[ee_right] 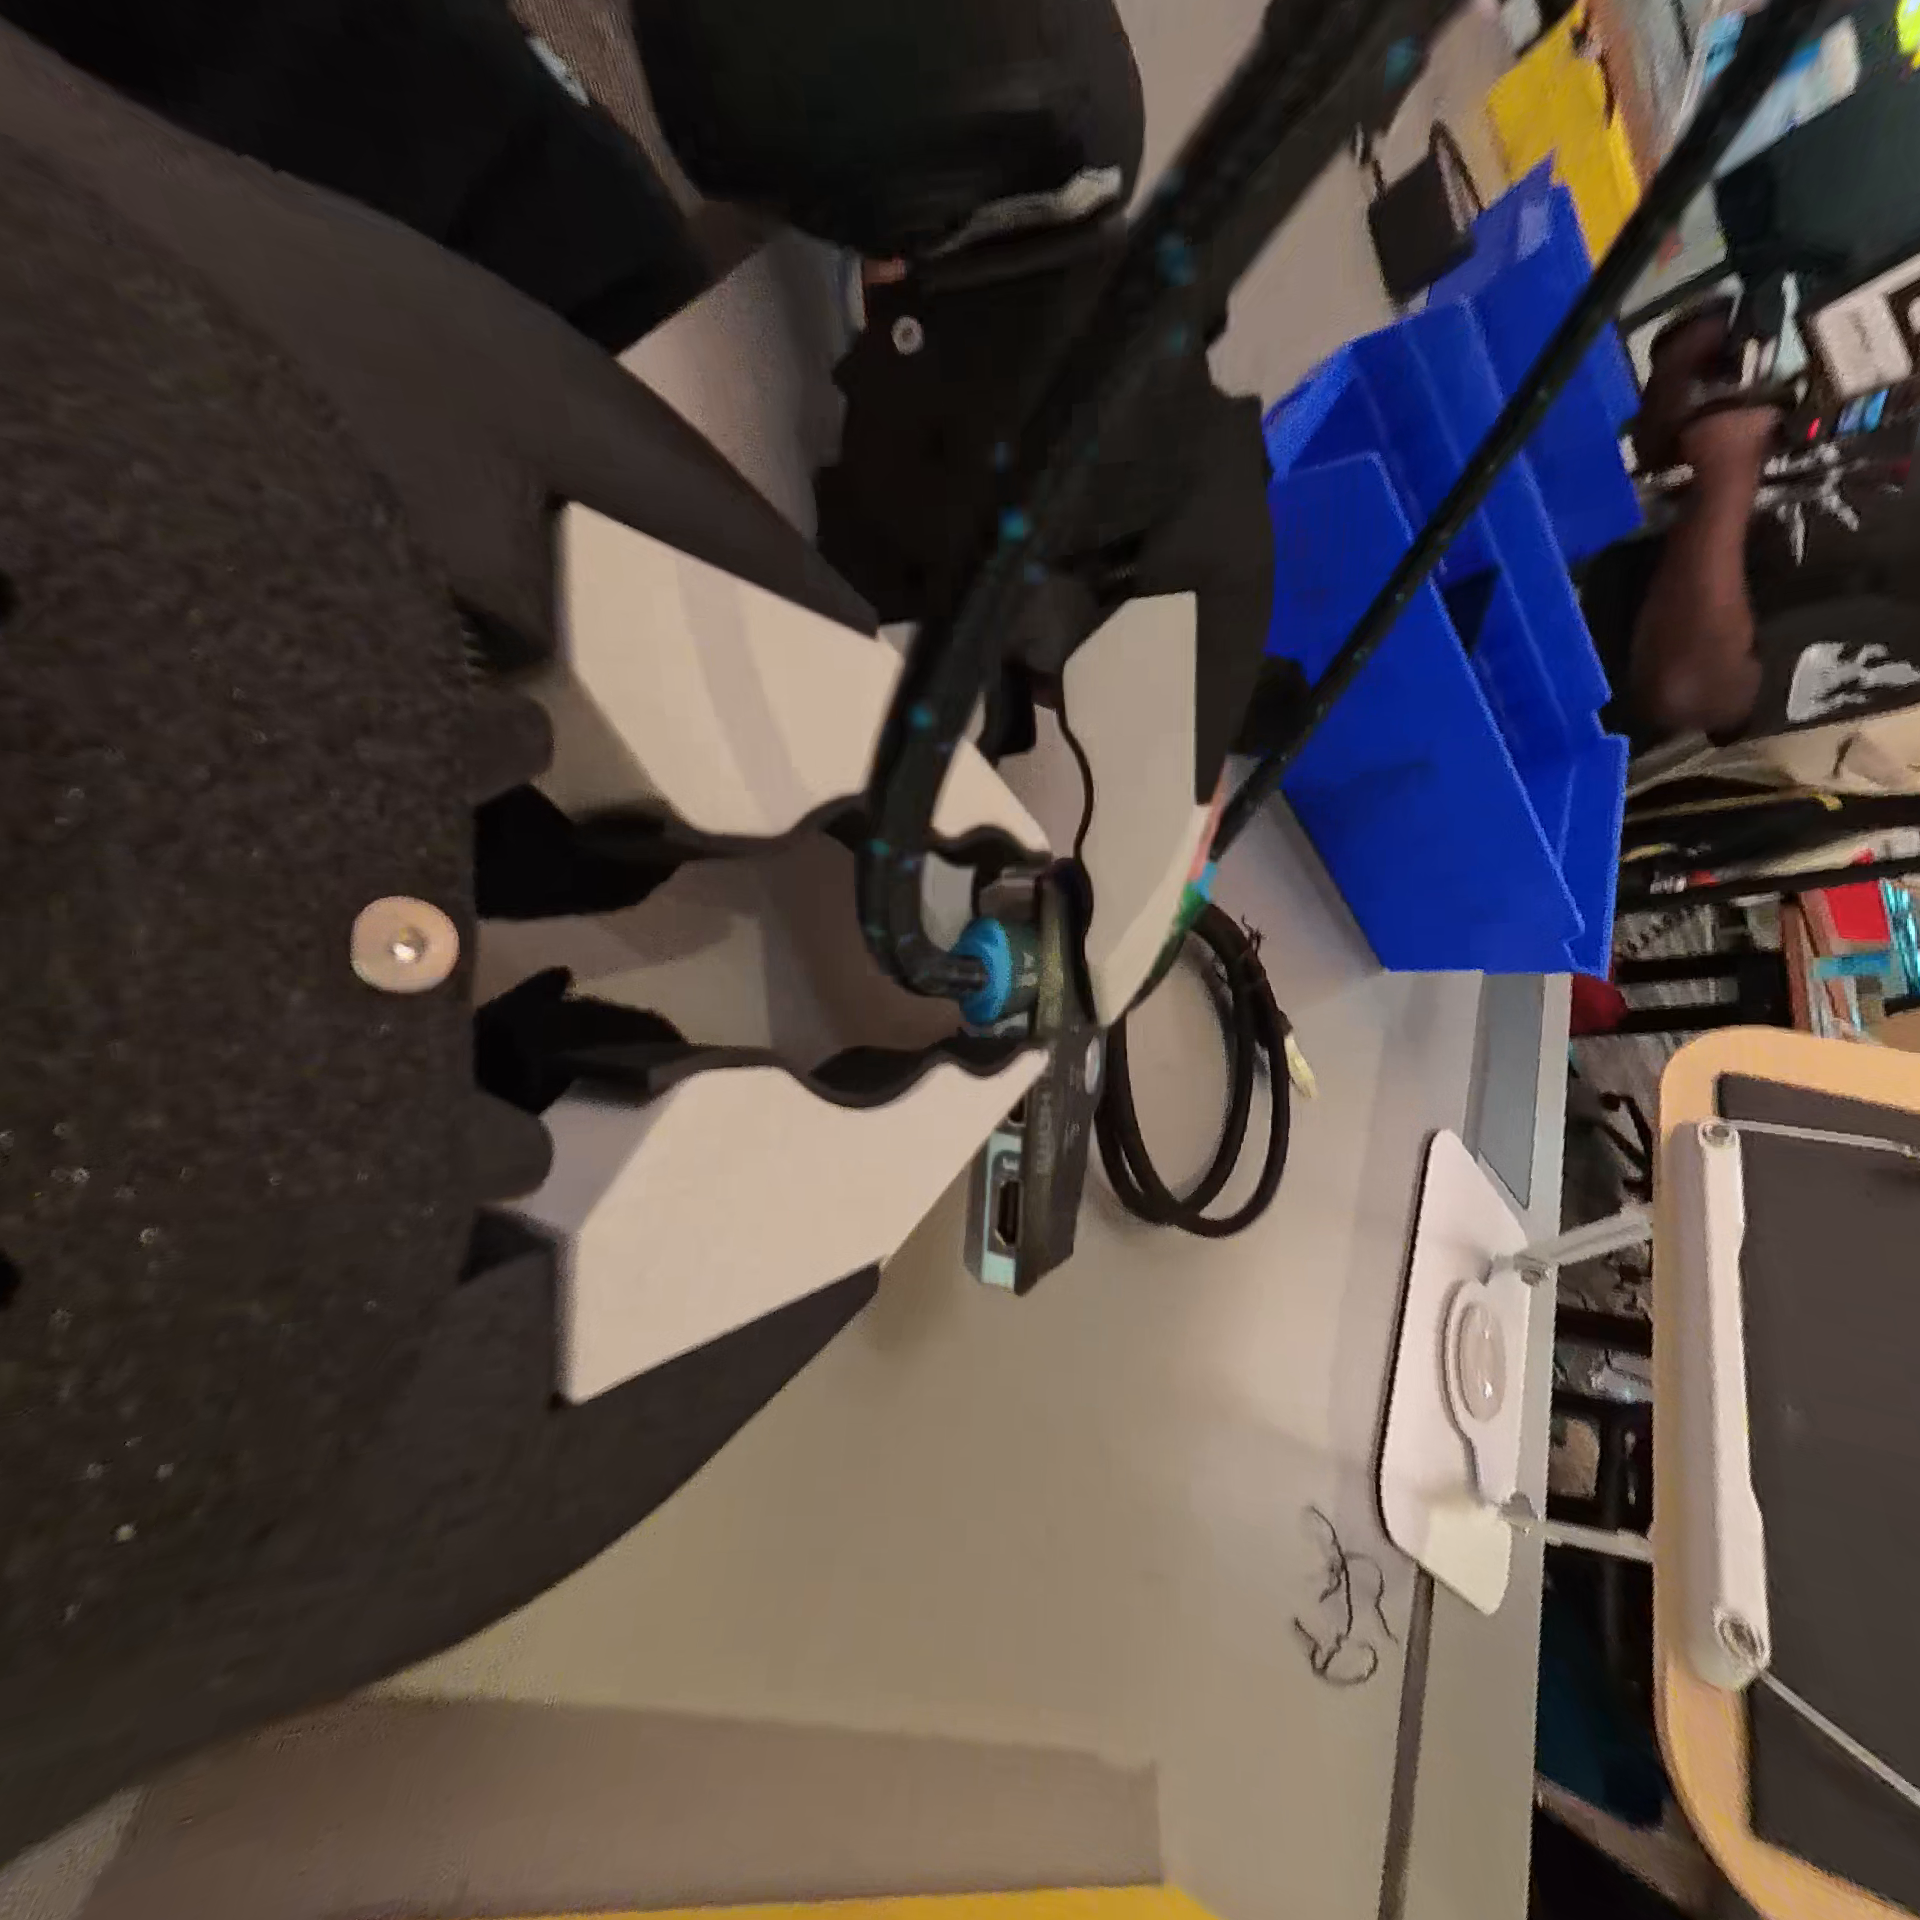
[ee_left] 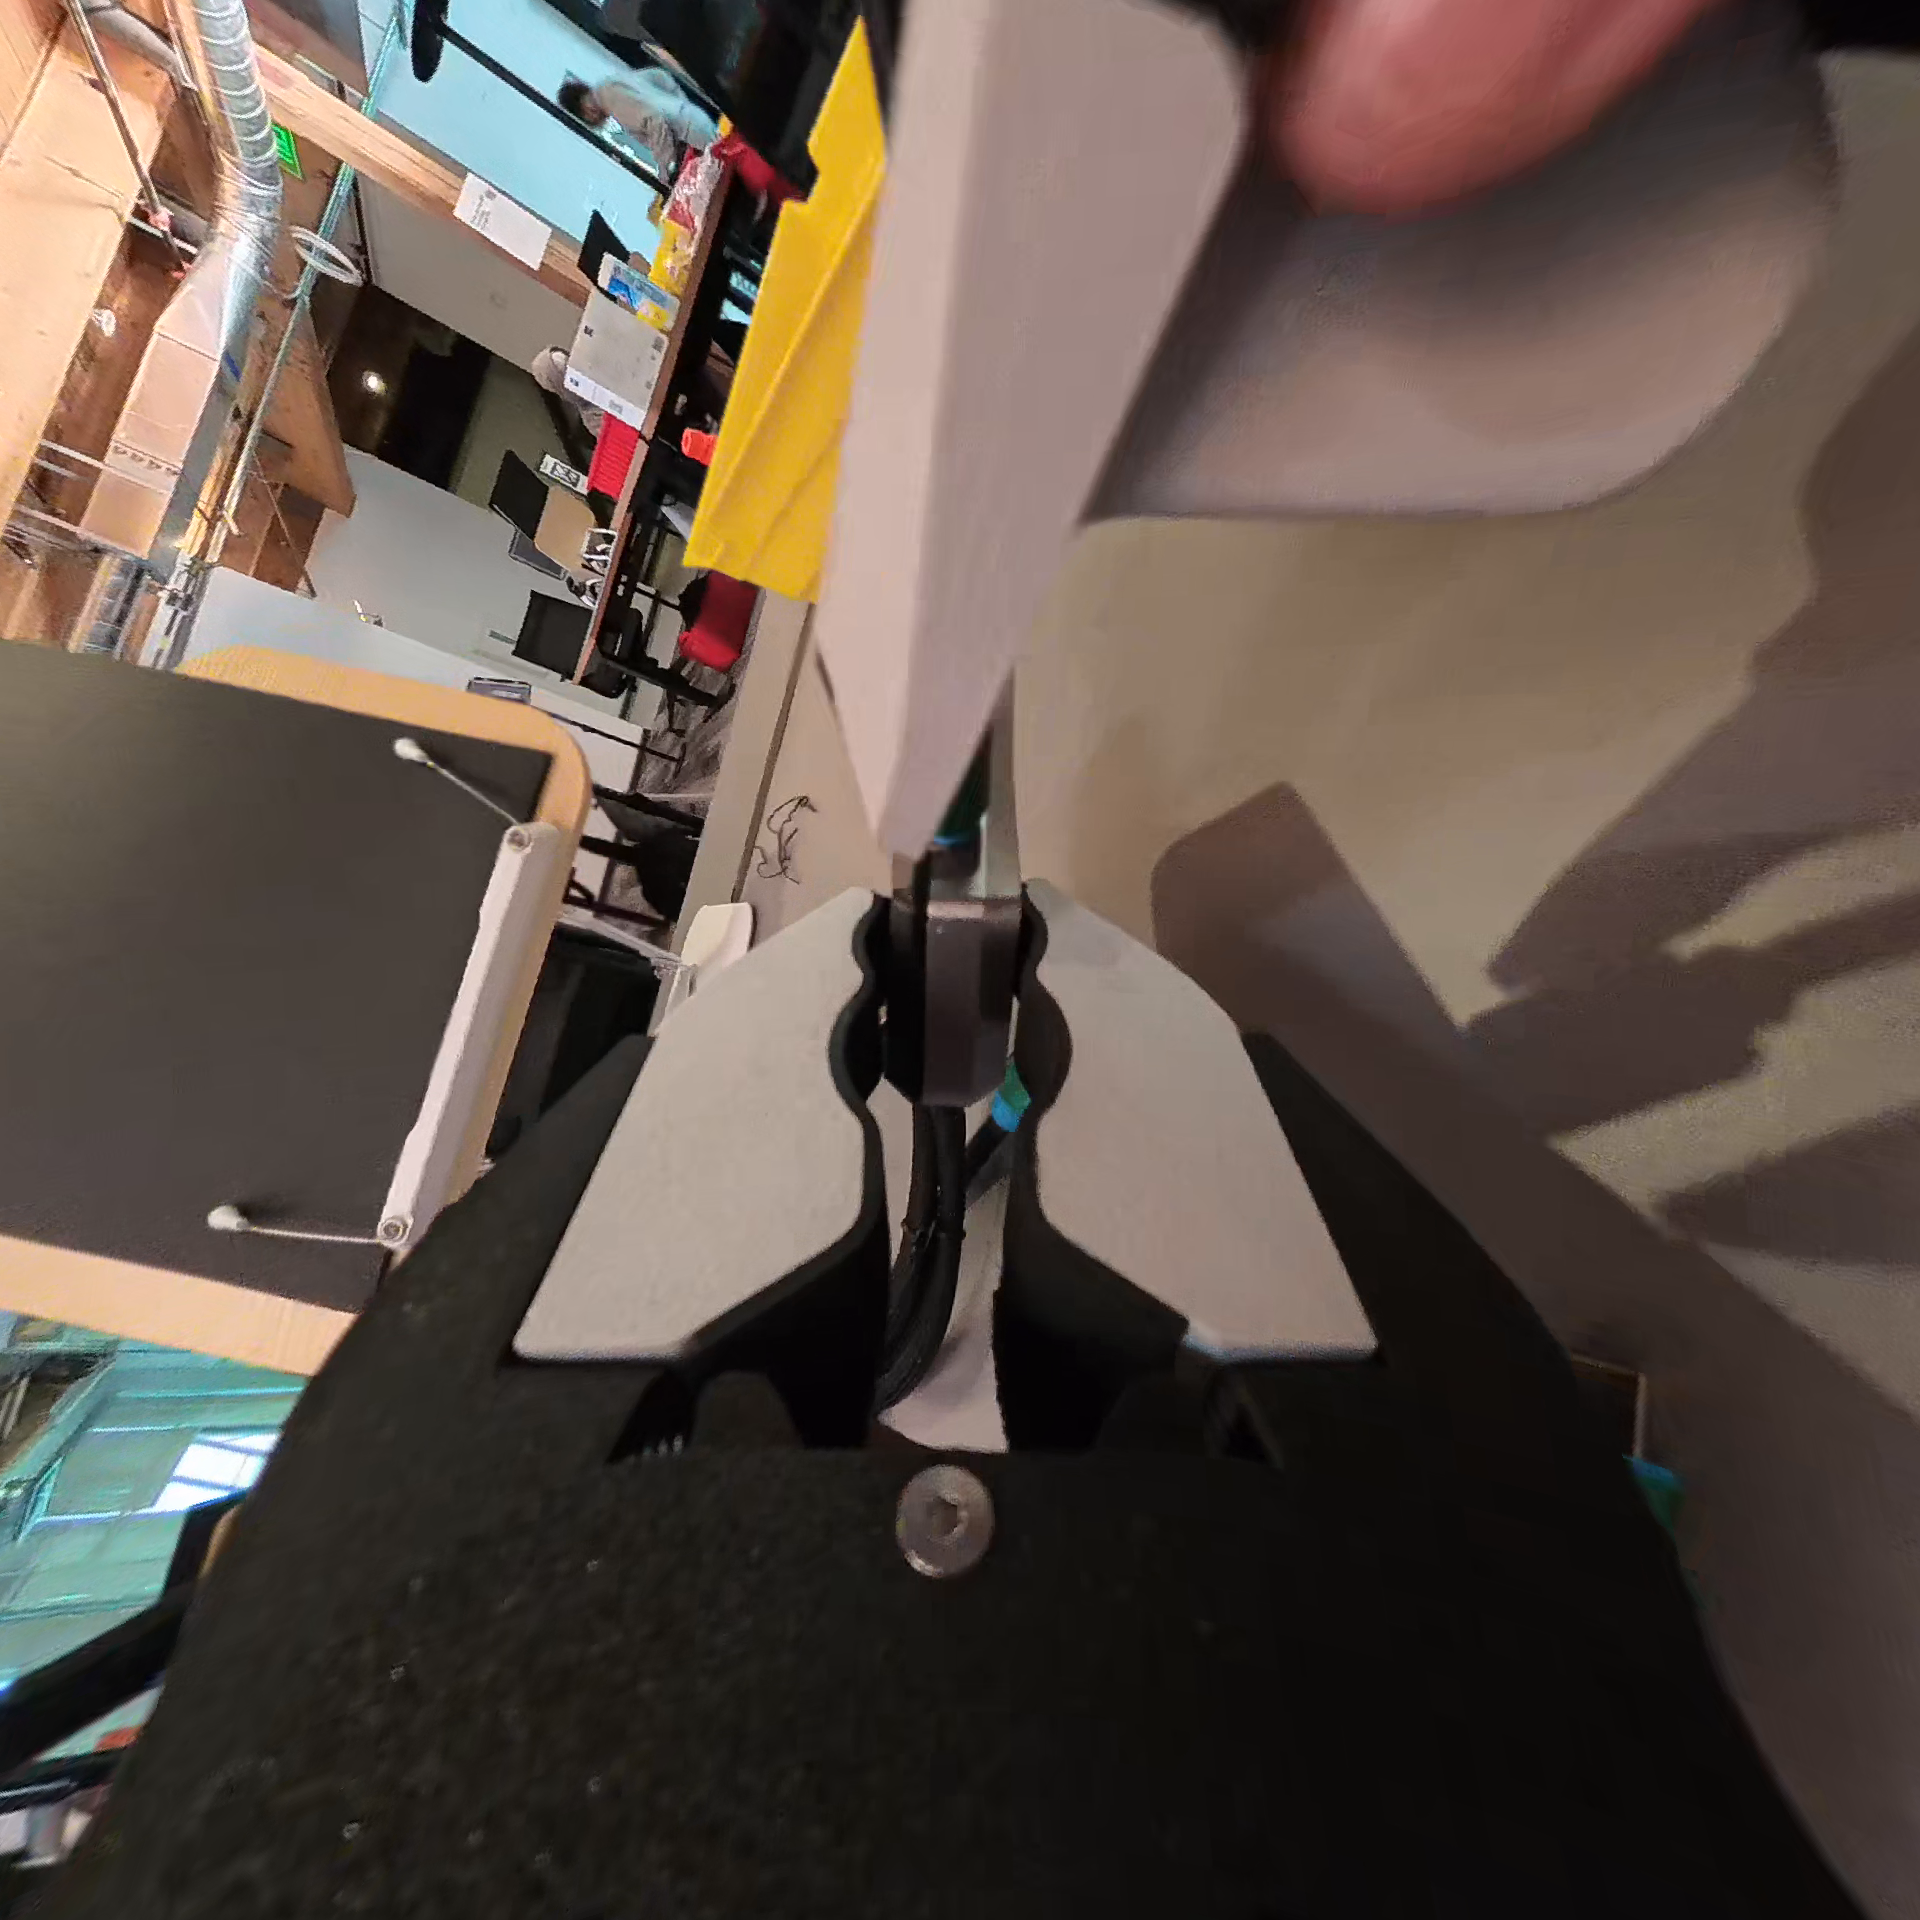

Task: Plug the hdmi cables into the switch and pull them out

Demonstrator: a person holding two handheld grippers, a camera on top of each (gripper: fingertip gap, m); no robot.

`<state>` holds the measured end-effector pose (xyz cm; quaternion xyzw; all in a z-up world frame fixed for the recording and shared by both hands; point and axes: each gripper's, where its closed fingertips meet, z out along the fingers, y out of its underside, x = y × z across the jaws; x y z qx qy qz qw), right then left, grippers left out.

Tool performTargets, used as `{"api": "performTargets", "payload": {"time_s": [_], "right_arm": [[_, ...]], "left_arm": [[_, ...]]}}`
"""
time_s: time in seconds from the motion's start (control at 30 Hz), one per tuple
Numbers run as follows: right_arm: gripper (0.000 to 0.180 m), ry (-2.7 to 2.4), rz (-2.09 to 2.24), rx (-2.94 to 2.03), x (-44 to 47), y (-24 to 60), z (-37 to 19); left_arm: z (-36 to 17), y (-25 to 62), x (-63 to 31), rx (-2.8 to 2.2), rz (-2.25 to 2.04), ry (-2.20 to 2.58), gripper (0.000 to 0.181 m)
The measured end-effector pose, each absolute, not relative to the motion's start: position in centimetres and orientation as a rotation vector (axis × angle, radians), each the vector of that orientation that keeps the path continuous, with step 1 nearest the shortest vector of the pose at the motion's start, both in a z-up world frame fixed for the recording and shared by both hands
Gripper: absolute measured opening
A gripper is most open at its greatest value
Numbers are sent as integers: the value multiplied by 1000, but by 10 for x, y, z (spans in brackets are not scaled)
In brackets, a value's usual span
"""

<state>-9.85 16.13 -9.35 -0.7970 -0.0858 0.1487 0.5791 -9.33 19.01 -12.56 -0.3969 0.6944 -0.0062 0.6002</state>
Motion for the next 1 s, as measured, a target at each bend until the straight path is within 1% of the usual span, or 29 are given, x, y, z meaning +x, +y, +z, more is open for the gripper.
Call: {"api": "performTargets", "payload": {"time_s": [0.03,0.07,0.33,0.57,0.63,0.7,0.8,0.93,1.0], "right_arm": [[24,-202,305,-1887,-95,162,-97],[22,-215,272,-1921,-93,163,-103],[22,-175,301,-1897,-91,165,-103],[21,-142,413,-1939,-91,167,-106],[20,-80,291,-1863,-67,164,-88],[20,-70,211,-1808,-39,153,-67],[20,-61,347,-1810,-36,146,-66],[21,-73,551,-1835,-42,144,-46],[21,-82,661,-1830,-45,138,-24]], "left_arm": [[-126,190,-92,-928,-14,1605,21],[-125,191,-91,-941,-18,1601,21],[-126,190,-88,-950,-15,1601,21],[-129,196,-89,-987,3,1600,21],[-136,231,-105,-1117,102,1553,21],[-126,259,-125,-1163,121,1463,21],[-109,245,-118,-1121,45,1476,21],[-128,236,-112,-1095,66,1578,21],[-136,236,-113,-1088,91,1606,21]]}}
